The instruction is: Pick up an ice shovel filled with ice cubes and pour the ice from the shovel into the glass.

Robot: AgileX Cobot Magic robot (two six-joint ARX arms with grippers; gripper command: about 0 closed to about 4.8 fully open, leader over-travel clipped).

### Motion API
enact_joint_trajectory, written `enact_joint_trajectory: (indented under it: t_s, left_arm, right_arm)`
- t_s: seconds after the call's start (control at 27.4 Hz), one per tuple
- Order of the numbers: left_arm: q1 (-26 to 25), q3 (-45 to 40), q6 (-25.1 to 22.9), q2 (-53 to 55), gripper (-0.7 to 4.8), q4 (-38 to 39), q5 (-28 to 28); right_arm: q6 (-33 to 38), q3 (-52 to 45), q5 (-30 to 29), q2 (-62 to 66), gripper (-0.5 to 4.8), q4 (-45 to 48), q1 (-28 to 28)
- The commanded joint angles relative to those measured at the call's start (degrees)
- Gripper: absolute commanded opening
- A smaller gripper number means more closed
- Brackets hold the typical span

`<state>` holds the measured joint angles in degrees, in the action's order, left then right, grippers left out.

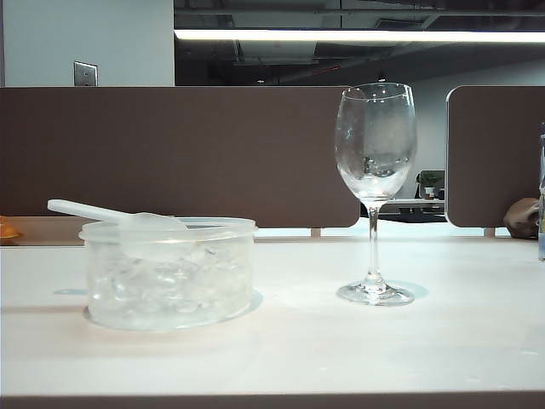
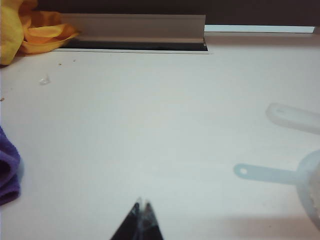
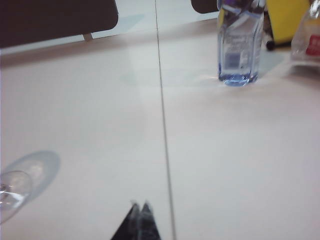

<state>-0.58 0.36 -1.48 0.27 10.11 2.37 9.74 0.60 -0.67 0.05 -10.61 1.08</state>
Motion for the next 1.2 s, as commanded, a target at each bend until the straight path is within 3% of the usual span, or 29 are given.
enact_joint_trajectory:
  t_s: [0.04, 0.29, 0.44, 0.58, 0.69, 0.77, 0.91, 1.06, 1.2]
  left_arm:
    - [-0.09, 0.07, -0.04, 0.04, -0.03, 0.5, -0.02]
    - [-0.09, 0.07, -0.04, 0.04, -0.03, 0.5, -0.02]
    - [-0.09, 0.07, -0.04, 0.04, -0.03, 0.5, -0.02]
    - [-0.09, 0.07, -0.04, 0.04, -0.03, 0.48, -0.02]
    - [-0.09, 0.07, -0.04, 0.04, -0.03, 0.48, -0.02]
    - [-0.09, 0.07, -0.04, 0.04, -0.03, 0.48, -0.02]
    - [-0.09, 0.07, -0.04, 0.04, -0.03, 0.5, -0.02]
    - [-0.09, 0.07, -0.04, 0.04, -0.03, 0.48, -0.02]
    - [-0.09, 0.07, -0.04, 0.04, -0.03, 0.5, 0.0]
  right_arm:
    - [3.52, 8.11, -4.07, 0.07, -0.05, -4.7, 0.11]
    - [5.01, 32.35, -4.85, 0.5, -0.05, -23.8, 0.15]
    - [4.9, 39.36, -5.4, 1.57, -0.05, -33.75, 0.13]
    - [-2.08, 46.71, -12.37, 10.69, -0.05, -48.0, 0.15]
    - [-4.52, 49.4, -12.85, 17.73, -0.05, -50.58, 0.15]
    - [-7.1, 50.69, -16.79, 21.29, -0.05, -50.1, 0.33]
    - [-7.02, 51.04, -20.31, 23.96, -0.05, -46.16, 1.77]
    - [-6.93, 51.06, -27.91, 27.56, -0.05, -44.3, 3.26]
    - [-7.02, 51.06, -29.05, 30.36, -0.05, -45.09, 5.9]
